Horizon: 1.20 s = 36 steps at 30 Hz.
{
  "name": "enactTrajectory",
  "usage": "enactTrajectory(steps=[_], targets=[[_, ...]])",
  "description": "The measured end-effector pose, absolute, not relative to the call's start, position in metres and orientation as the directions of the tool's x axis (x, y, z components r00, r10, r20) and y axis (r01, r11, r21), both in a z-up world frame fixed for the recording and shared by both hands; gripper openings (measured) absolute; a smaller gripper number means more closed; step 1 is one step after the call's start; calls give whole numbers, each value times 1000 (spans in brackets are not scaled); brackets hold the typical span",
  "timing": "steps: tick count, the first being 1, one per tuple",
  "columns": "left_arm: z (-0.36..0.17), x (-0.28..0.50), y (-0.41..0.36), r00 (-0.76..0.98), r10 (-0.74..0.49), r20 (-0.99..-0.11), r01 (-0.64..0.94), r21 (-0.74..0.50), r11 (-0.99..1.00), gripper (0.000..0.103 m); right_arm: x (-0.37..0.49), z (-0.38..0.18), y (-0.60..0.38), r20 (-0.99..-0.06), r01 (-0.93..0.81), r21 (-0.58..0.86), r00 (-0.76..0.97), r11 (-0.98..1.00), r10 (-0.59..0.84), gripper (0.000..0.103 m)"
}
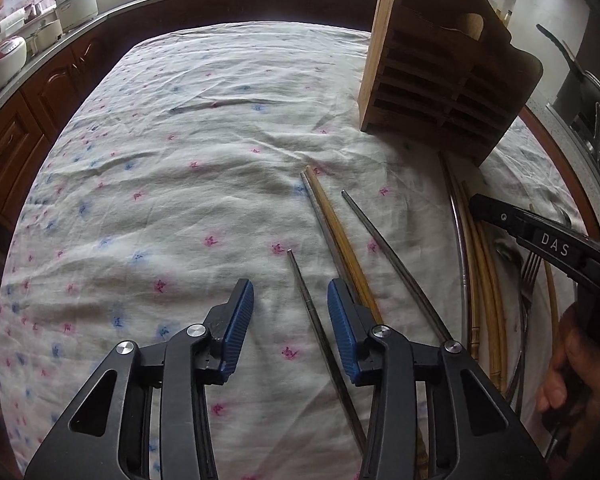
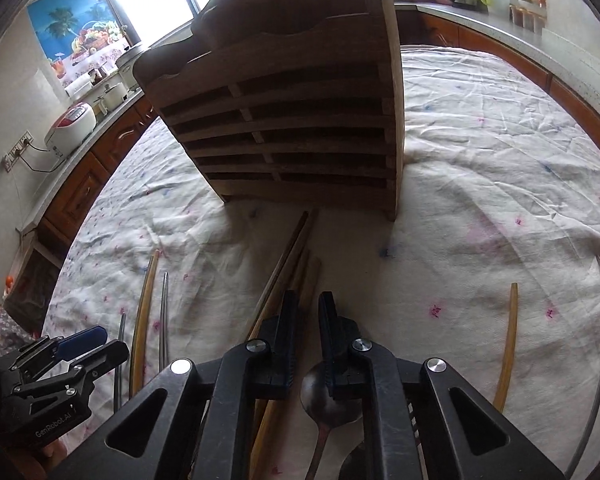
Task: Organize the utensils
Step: 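Grasp a grey metal chopstick with the left tool while the right tool grasps a wooden chopstick, then lift both held chopsticks upright and carry them over the wooden holder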
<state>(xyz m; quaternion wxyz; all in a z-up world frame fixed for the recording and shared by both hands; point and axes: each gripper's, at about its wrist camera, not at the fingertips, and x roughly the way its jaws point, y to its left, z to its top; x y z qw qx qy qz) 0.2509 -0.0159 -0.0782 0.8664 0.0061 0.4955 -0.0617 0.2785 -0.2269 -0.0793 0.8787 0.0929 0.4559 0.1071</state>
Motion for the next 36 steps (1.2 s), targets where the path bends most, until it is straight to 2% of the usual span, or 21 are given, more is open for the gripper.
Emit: enactTrajectory(steps=[5,9,12,14,23,36], targets=[[-79,256,-23,513,-81,-854,135,-14,991,25,288,-79,-222,-794,-122,215,556,969,246,9],[-80,259,-25,521,-93,-849,145,-19,989,8,294,-79,-215,-801,-137,184,554,973,229,9],[-80,259,-19,518,-128,-846,142,-63,988,6,293,-78,-213,-799,-149,165,559,975,221,9],[-78,258,-12,513,-163,-843,136,-108,985,4,292,-77,-218,-791,-142,218,554,966,260,6],[-46,231,11,561,-254,-788,140,-212,967,3,253,-37,-234,-695,-180,350,608,919,383,5],[23,179,24,672,-313,-671,197,-246,949,3,207,19,-222,-597,-256,352,679,900,427,5]])
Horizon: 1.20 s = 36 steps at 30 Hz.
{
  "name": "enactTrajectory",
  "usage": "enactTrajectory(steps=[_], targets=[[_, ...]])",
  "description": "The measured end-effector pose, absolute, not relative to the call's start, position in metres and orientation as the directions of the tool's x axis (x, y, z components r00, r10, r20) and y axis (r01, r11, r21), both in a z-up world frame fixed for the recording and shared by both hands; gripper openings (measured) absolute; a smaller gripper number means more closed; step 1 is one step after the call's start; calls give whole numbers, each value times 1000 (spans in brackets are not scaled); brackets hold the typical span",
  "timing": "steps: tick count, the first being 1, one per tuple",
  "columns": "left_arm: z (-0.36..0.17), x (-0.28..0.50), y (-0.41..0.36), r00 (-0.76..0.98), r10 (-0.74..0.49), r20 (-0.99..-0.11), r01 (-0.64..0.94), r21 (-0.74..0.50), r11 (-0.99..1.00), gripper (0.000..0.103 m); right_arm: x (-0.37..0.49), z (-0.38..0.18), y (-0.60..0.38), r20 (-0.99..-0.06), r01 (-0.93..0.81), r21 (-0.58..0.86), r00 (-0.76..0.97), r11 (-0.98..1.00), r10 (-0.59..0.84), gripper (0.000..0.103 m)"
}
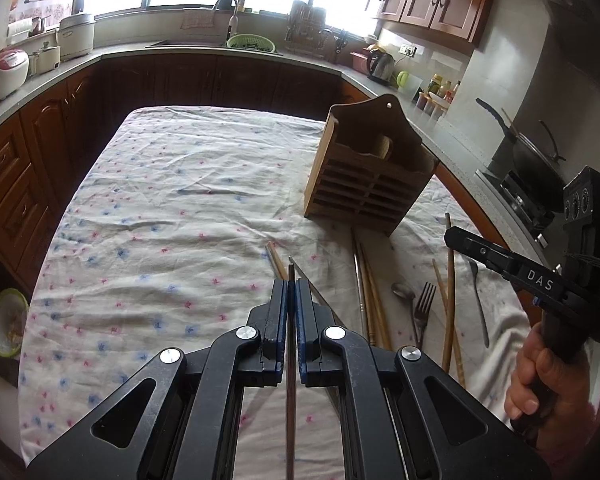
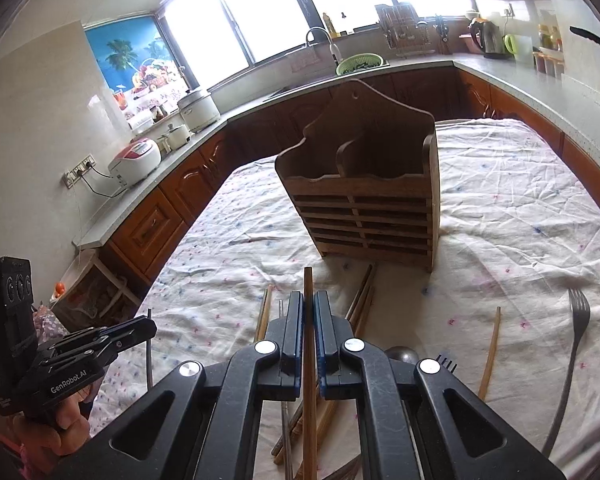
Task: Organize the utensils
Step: 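Lift both held chopsticks upright and carry them over the wooden holder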
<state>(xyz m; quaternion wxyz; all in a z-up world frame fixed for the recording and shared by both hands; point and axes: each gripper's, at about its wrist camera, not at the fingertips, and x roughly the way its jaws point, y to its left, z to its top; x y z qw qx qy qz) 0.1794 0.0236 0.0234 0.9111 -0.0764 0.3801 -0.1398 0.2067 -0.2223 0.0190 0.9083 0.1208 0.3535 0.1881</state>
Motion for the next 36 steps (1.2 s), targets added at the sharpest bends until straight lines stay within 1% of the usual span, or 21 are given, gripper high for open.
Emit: enactTrajectory(steps=[7,10,21,32,36], targets=[[62,149,32,745,-323,-583,219,-244,945,3,174,57,-230,-515,-291,336,739,896,434,5],[72,144,33,762,-325,-560,224,-244,944,3,164,70,-233,-483,-298,317,766,900,423,5],[90,139,35,795,-329,-509,225,-255,940,3,153,89,-241,-417,-295,304,814,906,405,5],[102,161,30,807,-337,-485,229,-268,936,3,164,97,-254,-362,-290,324,842,901,401,5],[115,172,27,823,-341,-453,236,-273,933,3,172,102,-263,-333,-283,338,856,898,395,5]])
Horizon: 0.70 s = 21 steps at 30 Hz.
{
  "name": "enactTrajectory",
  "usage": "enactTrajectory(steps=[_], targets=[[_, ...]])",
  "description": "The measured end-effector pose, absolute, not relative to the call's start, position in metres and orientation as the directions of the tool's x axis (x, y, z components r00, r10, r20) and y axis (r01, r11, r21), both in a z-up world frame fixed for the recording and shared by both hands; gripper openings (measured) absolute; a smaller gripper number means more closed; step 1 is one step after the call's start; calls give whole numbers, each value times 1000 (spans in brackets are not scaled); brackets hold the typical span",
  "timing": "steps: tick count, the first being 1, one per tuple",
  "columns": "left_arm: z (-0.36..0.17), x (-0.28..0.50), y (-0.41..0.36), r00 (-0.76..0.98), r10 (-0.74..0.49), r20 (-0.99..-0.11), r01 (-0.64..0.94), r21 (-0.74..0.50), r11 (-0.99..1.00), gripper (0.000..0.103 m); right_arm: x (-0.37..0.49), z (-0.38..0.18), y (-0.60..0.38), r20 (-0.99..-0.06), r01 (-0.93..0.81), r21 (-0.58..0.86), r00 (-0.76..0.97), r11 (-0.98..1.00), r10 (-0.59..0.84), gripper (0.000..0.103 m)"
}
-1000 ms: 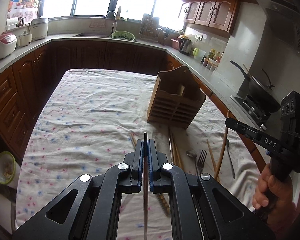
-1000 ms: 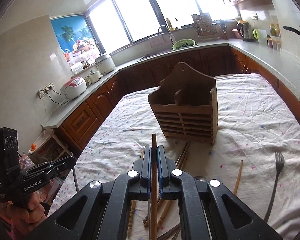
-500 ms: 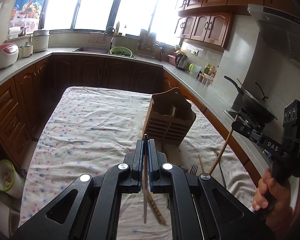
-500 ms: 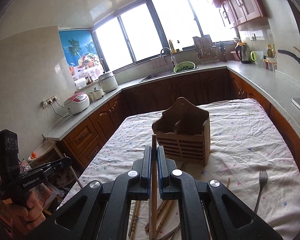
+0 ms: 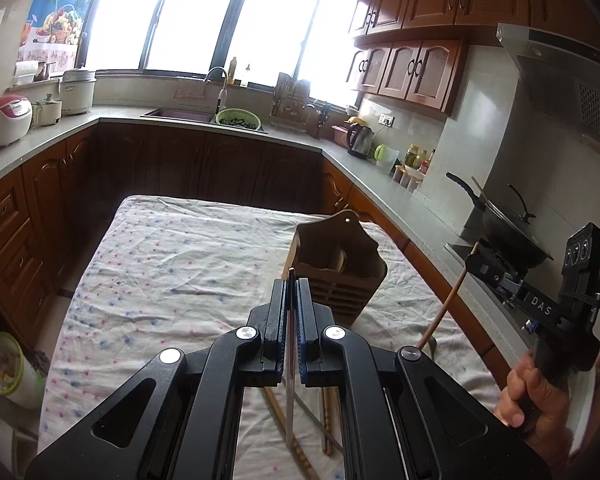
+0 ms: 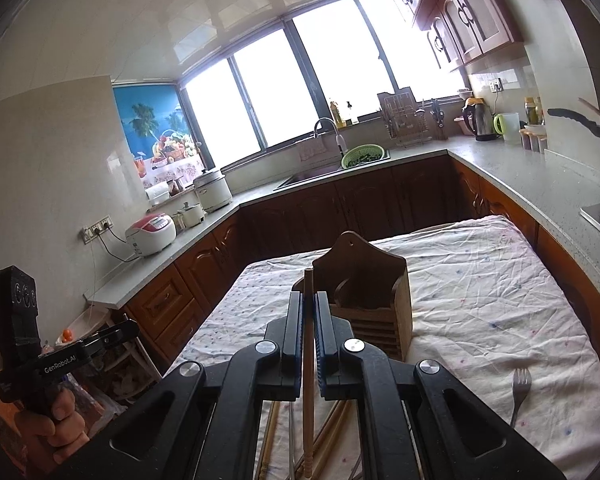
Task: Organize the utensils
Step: 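Lift both held chopsticks upright and carry them over the wooden holder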
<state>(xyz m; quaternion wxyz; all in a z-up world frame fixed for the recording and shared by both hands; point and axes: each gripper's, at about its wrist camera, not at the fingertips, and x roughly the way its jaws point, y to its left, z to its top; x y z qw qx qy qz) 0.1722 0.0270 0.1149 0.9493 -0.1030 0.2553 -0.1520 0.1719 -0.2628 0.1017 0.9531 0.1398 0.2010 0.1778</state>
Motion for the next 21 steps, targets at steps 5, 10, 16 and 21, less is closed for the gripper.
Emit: enactTrajectory(steps=[5,10,16,21], targets=[[138,195,22,850,-354,-390,249,-296,922,3,186,120,-275,-270,-268,350,889,898,371,5],[166,224,13,880,-352,-318,260,-297,919,3,209,147,-287,-188,-243,345,928,907,321,5],[191,262,0,914,-336,-226,266,-291,919,3,242,167,-296,-115,-203,332,960,921,253,5],[192,295,-15,940,-297,-167,242,-287,927,3,267,166,-302,-80,-176,339,973,924,215,5]])
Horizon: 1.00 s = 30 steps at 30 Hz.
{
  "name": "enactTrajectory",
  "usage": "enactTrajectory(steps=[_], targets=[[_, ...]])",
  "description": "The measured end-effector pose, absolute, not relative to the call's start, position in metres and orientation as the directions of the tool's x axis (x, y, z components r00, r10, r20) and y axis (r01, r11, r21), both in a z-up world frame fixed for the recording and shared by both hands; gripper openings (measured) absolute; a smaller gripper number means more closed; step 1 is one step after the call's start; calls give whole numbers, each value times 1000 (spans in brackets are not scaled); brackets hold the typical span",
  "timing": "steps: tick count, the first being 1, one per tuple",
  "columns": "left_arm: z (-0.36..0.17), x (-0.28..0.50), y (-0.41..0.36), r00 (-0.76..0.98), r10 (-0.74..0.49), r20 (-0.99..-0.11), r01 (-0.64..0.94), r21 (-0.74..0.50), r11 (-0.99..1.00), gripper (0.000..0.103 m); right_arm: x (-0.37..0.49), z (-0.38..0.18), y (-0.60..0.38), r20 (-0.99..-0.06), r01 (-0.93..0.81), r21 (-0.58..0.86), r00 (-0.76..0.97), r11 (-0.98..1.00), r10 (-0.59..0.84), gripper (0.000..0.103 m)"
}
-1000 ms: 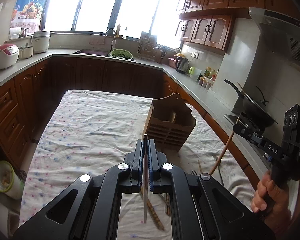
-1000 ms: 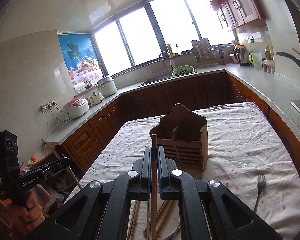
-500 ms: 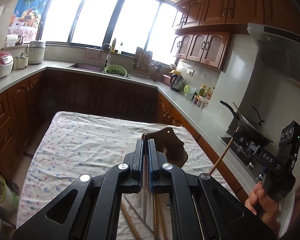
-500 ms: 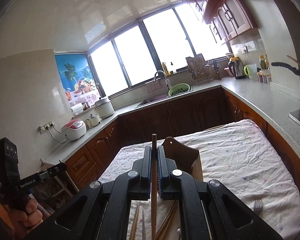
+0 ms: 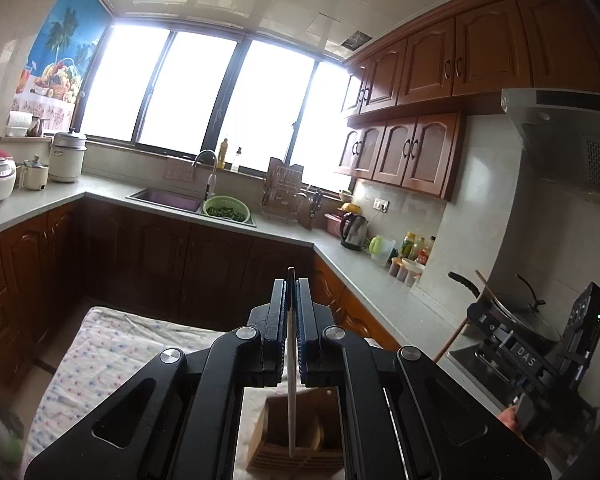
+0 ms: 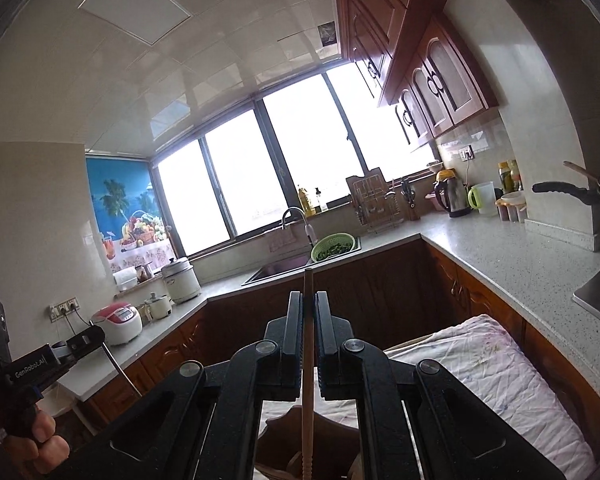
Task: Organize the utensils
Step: 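Lift both held chopsticks upright and carry them over the wooden holder, then lower both chopsticks into the holder slots and open both tools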
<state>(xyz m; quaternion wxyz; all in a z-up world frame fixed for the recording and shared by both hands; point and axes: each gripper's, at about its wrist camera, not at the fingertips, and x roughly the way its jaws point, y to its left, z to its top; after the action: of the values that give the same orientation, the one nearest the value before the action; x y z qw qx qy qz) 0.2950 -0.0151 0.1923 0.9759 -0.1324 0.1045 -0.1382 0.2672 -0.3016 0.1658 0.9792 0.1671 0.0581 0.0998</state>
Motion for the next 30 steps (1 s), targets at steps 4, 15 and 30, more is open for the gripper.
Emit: enactTrajectory(steps=[4,15,30], targets=[[170,325,-23,945,-278,-172,215,-314,925,3,284,151,-298,-69,-151,310,981,939,181,5],[99,376,-33,923,-260,-283,142,-378,915,3,315,88,-289,-124,-120,326,978,938,169,5],[72,384,-51,890,-293,-350,167,-347,923,4,327,65,-300,-201,-90,385,963,919,178,6]])
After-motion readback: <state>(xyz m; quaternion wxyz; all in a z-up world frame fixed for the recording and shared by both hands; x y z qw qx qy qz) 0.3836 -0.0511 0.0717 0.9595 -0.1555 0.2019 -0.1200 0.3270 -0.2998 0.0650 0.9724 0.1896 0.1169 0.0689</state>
